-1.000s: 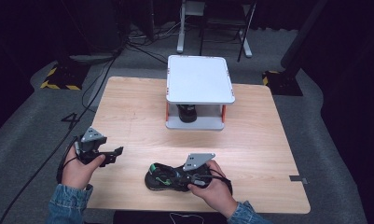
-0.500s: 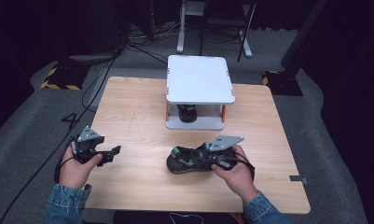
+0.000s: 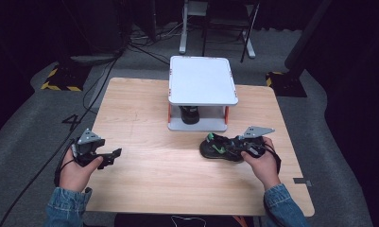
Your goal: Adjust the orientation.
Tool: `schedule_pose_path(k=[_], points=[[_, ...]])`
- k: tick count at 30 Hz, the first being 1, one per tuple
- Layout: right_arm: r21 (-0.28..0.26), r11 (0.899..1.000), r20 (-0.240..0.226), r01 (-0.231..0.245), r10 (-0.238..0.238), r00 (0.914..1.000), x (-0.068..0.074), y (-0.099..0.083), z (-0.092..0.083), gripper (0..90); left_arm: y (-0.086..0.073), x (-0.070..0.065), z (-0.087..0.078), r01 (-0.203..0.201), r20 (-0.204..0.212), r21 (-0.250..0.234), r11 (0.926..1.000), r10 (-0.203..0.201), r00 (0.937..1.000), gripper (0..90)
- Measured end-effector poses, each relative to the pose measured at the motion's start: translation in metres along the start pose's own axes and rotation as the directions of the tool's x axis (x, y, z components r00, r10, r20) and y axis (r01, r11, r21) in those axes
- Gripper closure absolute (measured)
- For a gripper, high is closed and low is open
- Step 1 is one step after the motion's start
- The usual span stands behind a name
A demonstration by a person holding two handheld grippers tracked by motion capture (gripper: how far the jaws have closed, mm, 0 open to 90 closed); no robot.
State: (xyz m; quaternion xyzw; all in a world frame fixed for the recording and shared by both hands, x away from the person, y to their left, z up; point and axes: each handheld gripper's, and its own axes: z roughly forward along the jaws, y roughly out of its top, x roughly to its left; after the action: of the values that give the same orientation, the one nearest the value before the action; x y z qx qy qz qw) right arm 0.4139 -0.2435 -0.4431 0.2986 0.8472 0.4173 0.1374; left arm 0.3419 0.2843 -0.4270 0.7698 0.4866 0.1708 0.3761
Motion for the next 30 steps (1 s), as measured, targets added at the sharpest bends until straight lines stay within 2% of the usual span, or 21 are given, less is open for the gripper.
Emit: schedule_pose_path(k=[2, 3, 4, 5, 6, 7, 8, 9, 11, 12, 13, 15, 16, 19, 21, 22, 23, 25, 27, 30], points=[[-0.005, 1.000, -0.023, -0.017, 0.017, 0.9996, -0.003, -0.002, -0.001, 58.0, 0.000, 0.000, 0.000, -0.001, -0.002, -0.001, 1.0000, 0.001, 1.0000, 23.5], [0.000, 1.000, -0.007, -0.027, 0.027, 0.9996, -0.003, -0.001, -0.004, 50.2, 0.000, 0.000, 0.000, -0.002, -0.001, 0.001, 1.0000, 0.002, 1.0000, 23.6], [-0.011, 0.999, 0.016, -0.034, 0.035, 0.9993, -0.002, 0.000, -0.005, 47.5, 0.000, 0.000, 0.001, 0.002, 0.001, 0.001, 1.0000, -0.002, 1.0000, 23.6], [-0.011, 0.999, 0.016, -0.034, 0.035, 0.9993, -0.002, 0.000, -0.005, 47.5, 0.000, 0.000, 0.001, 0.002, 0.001, 0.001, 1.0000, -0.002, 1.0000, 23.6], [-0.045, 0.998, 0.030, -0.047, 0.049, 0.9983, 0.001, 0.004, -0.008, 38.4, 0.000, 0.000, 0.001, -0.002, 0.000, -0.001, 1.0000, 0.002, 1.0000, 23.6], [-0.045, 0.998, 0.030, -0.047, 0.049, 0.9983, 0.001, 0.004, -0.008, 38.4, 0.000, 0.000, 0.001, -0.002, 0.000, -0.001, 1.0000, 0.002, 1.0000, 23.6], [-0.083, 0.995, 0.043, -0.050, 0.054, 0.9976, 0.007, 0.009, -0.009, 37.6, 0.000, 0.000, 0.001, -0.004, 0.003, 0.003, 1.0000, 0.004, 1.0000, 23.6], [-0.083, 0.995, 0.043, -0.050, 0.054, 0.9976, 0.007, 0.009, -0.009, 37.6, -0.001, -0.001, 0.001, -0.001, -0.001, 0.003, 1.0000, 0.001, 1.0000, 23.6], [-0.111, 0.994, 0.028, -0.021, 0.024, 0.9993, 0.016, 0.017, -0.009, 44.4, -0.003, -0.001, 0.000, 0.002, -0.006, 0.005, 1.0000, -0.002, 1.0000, 23.6], [-0.119, 0.993, 0.019, -0.018, 0.020, 0.9996, 0.019, 0.020, -0.007, 45.1, -0.004, -0.001, -0.001, 0.004, -0.006, 0.008, 1.0000, -0.004, 1.0000, 23.6], [-0.122, 0.993, 0.004, -0.011, 0.012, 0.9999, 0.025, 0.025, -0.001, 49.7, -0.007, 0.000, -0.002, 0.007, -0.013, 0.012, 0.9999, -0.007, 0.9999, 23.6], [-0.121, 0.992, -0.009, -0.017, 0.016, 0.9998, 0.027, 0.027, 0.004, 51.0, -0.008, 0.000, -0.002, 0.010, -0.014, 0.013, 0.9999, -0.010, 0.9999, 23.6], [-0.105, 0.994, -0.021, -0.035, 0.033, 0.9992, 0.029, 0.029, 0.015, 52.1, -0.011, 0.000, -0.004, 0.016, -0.015, 0.018, 0.9997, -0.016, 0.9998, 23.6], [-0.096, 0.994, -0.029, -0.048, 0.046, 0.9985, 0.030, 0.031, 0.026, 53.4, -0.014, 0.000, -0.006, 0.018, -0.023, 0.021, 0.9996, -0.017, 0.9996, 23.6], [-0.103, 0.994, -0.024, -0.046, 0.044, 0.9987, 0.033, 0.034, 0.031, 62.8, -0.018, 0.001, -0.009, 0.019, -0.026, 0.026, 0.9995, -0.019, 0.9995, 23.6], [-0.087, 0.996, -0.004, -0.036, 0.036, 0.9993, 0.036, 0.038, 0.034, 74.3, -0.022, 0.003, -0.013, 0.026, -0.034, 0.027, 0.9993, -0.025, 0.9991, 23.5], [-0.087, 0.996, -0.004, -0.036, 0.036, 0.9993, 0.036, 0.038, 0.034, 74.3, -0.022, 0.003, -0.013, 0.026, -0.034, 0.027, 0.9993, -0.025, 0.9991, 23.5], [-0.074, 0.997, 0.020, -0.034, 0.035, 0.9992, 0.035, 0.039, 0.036, 84.0, -0.024, 0.005, -0.017, 0.035, -0.046, 0.022, 0.9991, -0.034, 0.9984, 23.6], [-0.076, 0.996, 0.010, -0.046, 0.047, 0.9988, 0.035, 0.039, 0.036, 86.4, -0.026, 0.005, -0.020, 0.042, -0.050, 0.019, 0.9989, -0.041, 0.9979, 23.7], [-0.065, 0.998, 0.016, -0.022, 0.023, 0.9996, 0.037, 0.041, 0.034, 87.8, -0.027, 0.005, -0.022, 0.033, -0.051, 0.019, 0.9993, -0.032, 0.9982, 23.7]])
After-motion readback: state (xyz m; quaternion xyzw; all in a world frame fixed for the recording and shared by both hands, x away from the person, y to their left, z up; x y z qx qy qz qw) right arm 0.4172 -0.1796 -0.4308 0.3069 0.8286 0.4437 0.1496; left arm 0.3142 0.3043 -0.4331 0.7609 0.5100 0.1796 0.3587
